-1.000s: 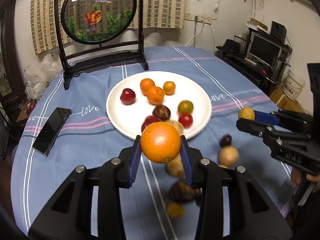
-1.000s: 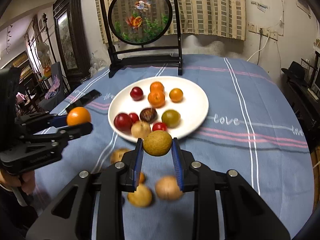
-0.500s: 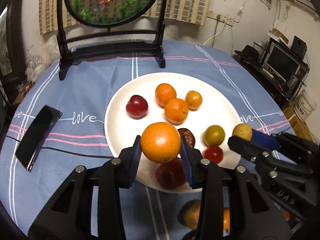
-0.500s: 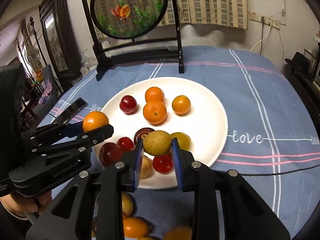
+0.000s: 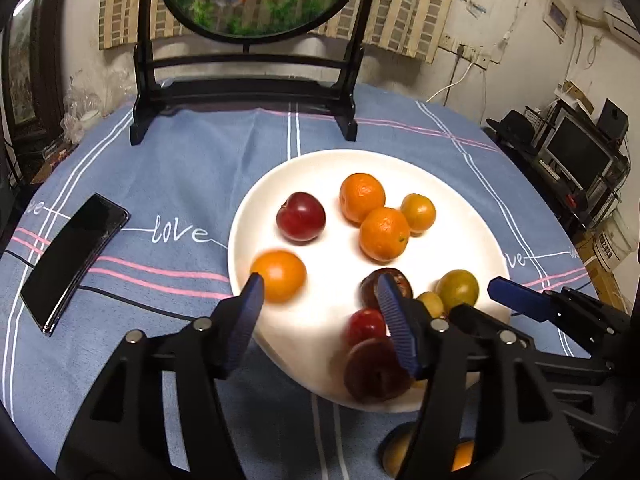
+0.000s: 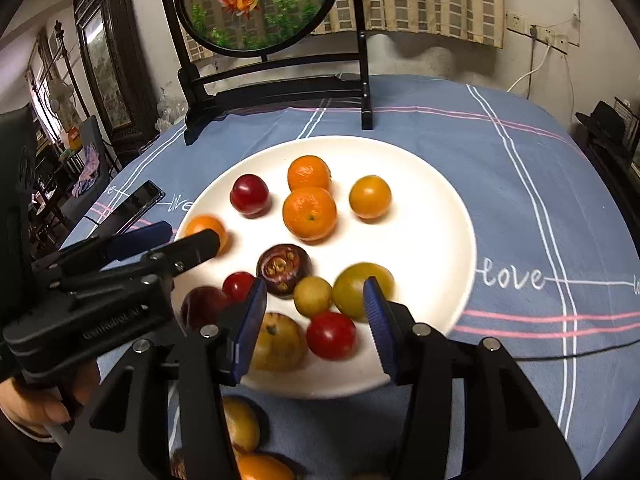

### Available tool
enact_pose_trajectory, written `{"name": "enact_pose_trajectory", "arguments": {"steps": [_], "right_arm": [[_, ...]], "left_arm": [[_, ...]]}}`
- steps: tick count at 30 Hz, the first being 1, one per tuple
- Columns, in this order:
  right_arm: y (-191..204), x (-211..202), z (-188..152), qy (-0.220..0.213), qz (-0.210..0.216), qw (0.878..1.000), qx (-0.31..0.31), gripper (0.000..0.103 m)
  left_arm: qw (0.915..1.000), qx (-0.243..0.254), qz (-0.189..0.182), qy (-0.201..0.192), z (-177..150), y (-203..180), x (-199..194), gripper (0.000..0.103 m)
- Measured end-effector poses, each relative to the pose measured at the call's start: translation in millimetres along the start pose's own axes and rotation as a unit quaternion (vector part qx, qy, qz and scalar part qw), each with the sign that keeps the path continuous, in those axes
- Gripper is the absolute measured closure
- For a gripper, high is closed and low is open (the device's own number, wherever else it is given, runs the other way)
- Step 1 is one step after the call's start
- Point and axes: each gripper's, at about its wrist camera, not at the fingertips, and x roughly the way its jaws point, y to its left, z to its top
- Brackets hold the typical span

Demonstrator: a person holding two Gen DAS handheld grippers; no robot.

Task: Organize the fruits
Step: 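Carry the mandarin and yellow-green citrus onto the white plate and open both tools, then move both open tools back from the plate to the fruit cluster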

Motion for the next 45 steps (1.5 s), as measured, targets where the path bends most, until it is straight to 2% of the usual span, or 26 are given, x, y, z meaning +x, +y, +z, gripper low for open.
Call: {"name": "enact_pose_trajectory", "arguments": {"steps": [5,10,16,26,37,45], "right_arm": [[-15,-21,-14,-0.012,-0.002,1.000,0.018,0.045],[-26,-34,-29,-0.013,-0.009,0.999,0.029,0.045],[-32,-46,-53,-0.006,-0.009,0.999,0.032,0.044],[-36,-67,-95,0.001,-0.007,0.999,0.037,0.044],[-38,-75,-128,0.013,-0.005,0.999,0.051,0.043],[-45,-72,-139,0.026,-0.005,0.997,0.068,0.043]], "left_arm": [[0.9993,0.035,0.012,-0.006,-9,-16,-13,0.035],[0.9986,0.052,0.014,-0.003,-21,-23,-25,0.026],[0.9965,0.080,0.026,0.007,-44,-30,-41,0.021],[0.9957,0.086,0.025,0.021,-85,-30,-68,0.020],[0.9962,0.076,0.022,0.038,-116,-26,-82,0.018],[0.9959,0.075,0.016,0.048,-137,-23,-90,0.018]]}}
